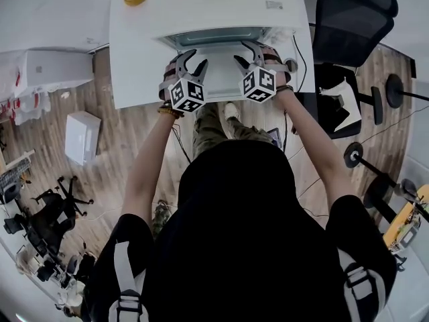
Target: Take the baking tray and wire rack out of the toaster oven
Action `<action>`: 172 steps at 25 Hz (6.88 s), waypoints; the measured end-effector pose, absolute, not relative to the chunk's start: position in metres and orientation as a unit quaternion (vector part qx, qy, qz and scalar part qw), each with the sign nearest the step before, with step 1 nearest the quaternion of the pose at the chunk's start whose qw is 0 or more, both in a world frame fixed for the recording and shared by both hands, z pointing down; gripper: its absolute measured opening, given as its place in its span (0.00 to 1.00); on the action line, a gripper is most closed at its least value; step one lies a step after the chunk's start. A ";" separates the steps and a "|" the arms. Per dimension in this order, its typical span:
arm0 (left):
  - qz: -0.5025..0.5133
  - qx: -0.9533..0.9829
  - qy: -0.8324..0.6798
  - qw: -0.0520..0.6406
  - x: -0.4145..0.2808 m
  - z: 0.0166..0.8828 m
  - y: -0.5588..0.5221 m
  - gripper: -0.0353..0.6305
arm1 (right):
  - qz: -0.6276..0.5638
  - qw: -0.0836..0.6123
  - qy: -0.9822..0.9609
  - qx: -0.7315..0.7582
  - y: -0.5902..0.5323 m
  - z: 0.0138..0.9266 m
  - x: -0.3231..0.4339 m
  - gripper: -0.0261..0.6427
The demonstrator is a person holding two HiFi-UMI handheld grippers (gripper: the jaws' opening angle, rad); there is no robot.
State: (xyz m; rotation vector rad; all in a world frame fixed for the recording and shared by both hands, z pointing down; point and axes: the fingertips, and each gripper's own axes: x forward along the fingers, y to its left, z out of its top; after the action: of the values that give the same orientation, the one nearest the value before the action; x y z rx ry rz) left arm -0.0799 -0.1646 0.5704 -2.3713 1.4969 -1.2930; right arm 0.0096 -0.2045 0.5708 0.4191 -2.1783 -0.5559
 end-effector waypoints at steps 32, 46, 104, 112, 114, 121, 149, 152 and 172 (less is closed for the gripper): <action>-0.581 -0.724 0.370 0.027 -0.107 0.643 -0.218 0.21 | -0.268 0.508 -0.808 0.131 -0.245 0.635 -0.030 0.17; -0.627 -0.706 0.330 0.010 -0.099 0.646 -0.203 0.19 | -0.235 0.514 -0.818 0.104 -0.233 0.637 -0.021 0.18; 0.115 -0.653 0.453 -0.596 -0.167 0.638 -0.155 0.14 | -0.079 0.496 -0.855 0.132 -0.166 0.629 0.005 0.31; 0.126 -0.642 0.436 -0.618 -0.166 0.637 -0.158 0.14 | 0.270 0.224 -0.853 0.386 -0.223 0.592 0.113 0.38; 0.126 -0.642 0.433 -0.620 -0.166 0.637 -0.155 0.14 | 0.364 0.160 -0.832 0.386 -0.235 0.598 0.124 0.38; 0.123 -0.642 0.430 -0.623 -0.164 0.635 -0.149 0.14 | 0.484 0.115 -0.796 0.346 -0.258 0.627 0.101 0.39; 0.046 -0.678 0.415 -0.604 -0.146 0.626 -0.078 0.14 | 0.502 0.138 -0.797 0.308 -0.164 0.627 0.101 0.11; 0.044 -0.684 0.421 -0.594 -0.148 0.623 -0.068 0.14 | 0.506 0.126 -0.794 0.313 -0.150 0.625 0.100 0.11; 0.110 -0.660 0.425 -0.610 -0.156 0.629 -0.001 0.14 | 0.502 0.155 -0.795 0.304 -0.089 0.620 0.090 0.11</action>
State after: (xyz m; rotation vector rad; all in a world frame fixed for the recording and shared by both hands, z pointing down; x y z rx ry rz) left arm -0.1561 -0.0005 0.6288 -3.7090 2.3863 0.6191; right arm 0.0905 -0.0892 0.6196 0.8715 -2.2772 1.4370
